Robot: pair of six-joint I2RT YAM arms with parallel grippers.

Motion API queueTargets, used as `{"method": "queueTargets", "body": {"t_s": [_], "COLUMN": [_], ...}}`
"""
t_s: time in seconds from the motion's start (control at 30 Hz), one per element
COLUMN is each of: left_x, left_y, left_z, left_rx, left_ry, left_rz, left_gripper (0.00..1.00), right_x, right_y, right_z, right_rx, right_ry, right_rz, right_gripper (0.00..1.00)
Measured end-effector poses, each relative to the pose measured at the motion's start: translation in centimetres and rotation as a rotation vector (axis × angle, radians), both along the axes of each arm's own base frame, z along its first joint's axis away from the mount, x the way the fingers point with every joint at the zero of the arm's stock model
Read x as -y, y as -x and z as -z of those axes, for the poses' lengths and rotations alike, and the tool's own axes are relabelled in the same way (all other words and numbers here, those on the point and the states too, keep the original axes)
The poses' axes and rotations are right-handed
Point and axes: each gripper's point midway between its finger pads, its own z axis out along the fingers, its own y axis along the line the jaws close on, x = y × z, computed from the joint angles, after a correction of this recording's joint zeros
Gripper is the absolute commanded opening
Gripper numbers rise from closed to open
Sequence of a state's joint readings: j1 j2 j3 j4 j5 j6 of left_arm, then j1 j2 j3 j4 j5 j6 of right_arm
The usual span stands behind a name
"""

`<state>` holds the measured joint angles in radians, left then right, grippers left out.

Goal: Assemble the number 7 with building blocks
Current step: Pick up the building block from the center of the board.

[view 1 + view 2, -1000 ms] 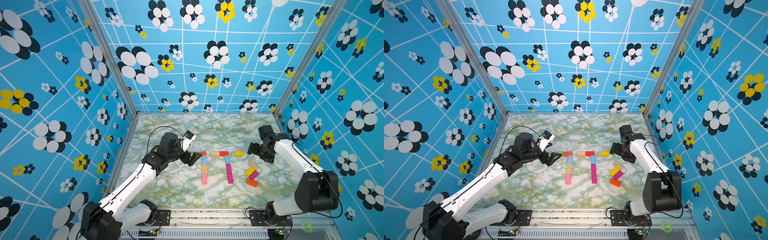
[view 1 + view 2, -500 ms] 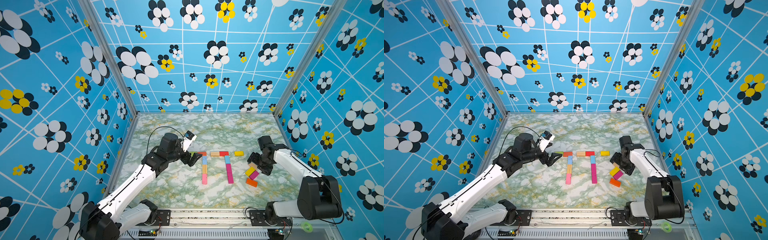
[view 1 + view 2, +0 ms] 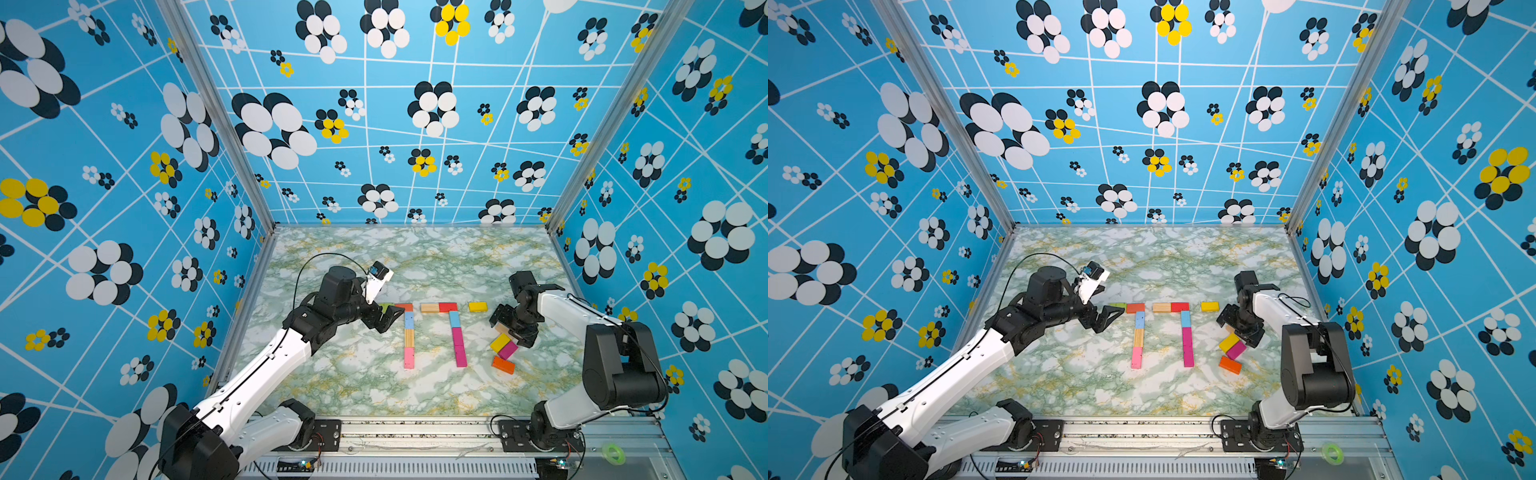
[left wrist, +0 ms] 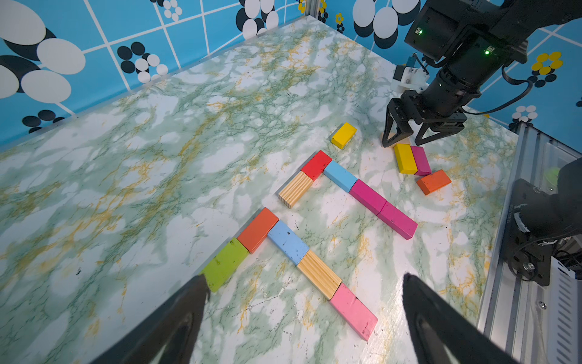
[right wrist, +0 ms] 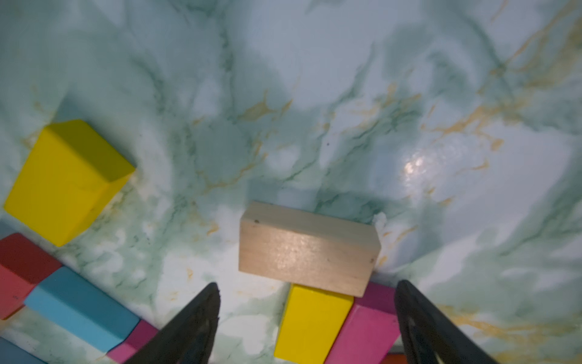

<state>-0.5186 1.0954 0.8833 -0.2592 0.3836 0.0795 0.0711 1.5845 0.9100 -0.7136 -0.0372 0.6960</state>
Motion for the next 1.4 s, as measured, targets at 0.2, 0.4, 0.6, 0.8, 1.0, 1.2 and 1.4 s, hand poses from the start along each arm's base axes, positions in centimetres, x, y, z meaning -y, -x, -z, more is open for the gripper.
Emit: {"method": "queueTargets", "body": {"t_s": [0.2, 0.4, 0.6, 0.8, 1.0, 1.2, 1.4], "left_x": [0.0, 0.0, 0.0, 0.0, 0.0, 0.2, 0.3], "left_y": [0.0, 0.0, 0.0, 0.0, 0.0, 0.2, 0.3], "left_z": [0.0, 0.0, 0.0, 0.0, 0.0, 0.0, 0.0], "left_rx": [0.000, 0.000, 0.000, 0.000, 0.000, 0.001, 0.002], "left_ry": [0.000, 0.000, 0.000, 0.000, 0.000, 0.000, -0.001], "left_rz": [0.000, 0.000, 0.000, 0.001, 0.001, 0.009, 0.014], "left_gripper": [0.99, 0.99, 0.99, 0.99, 0.99, 0.99, 0.99], "right_x": [0.2, 0.8, 1.1, 1.2, 1.1, 1.5, 2.0], "right_y": [-0.7, -1.2, -2.5, -3.3, -3.4, -4.9, -7.3], "right_z": [0.8, 0.8, 0.6, 0.1, -0.3, -0.7, -1.4], "right_rx": [-0.013, -0.010, 0.000, 0.000, 0.000, 0.015, 0.046], "right_ry": [0.002, 0.018, 0.042, 0.054, 0.059, 0.093, 0.141], "right_rz": [-0.009, -0.026, -0.079, -0.182, -0.293, -0.347, -0.404], "right_gripper": [0.83, 0.75, 0.59, 0.55, 0.55, 0.55, 0.55]}}
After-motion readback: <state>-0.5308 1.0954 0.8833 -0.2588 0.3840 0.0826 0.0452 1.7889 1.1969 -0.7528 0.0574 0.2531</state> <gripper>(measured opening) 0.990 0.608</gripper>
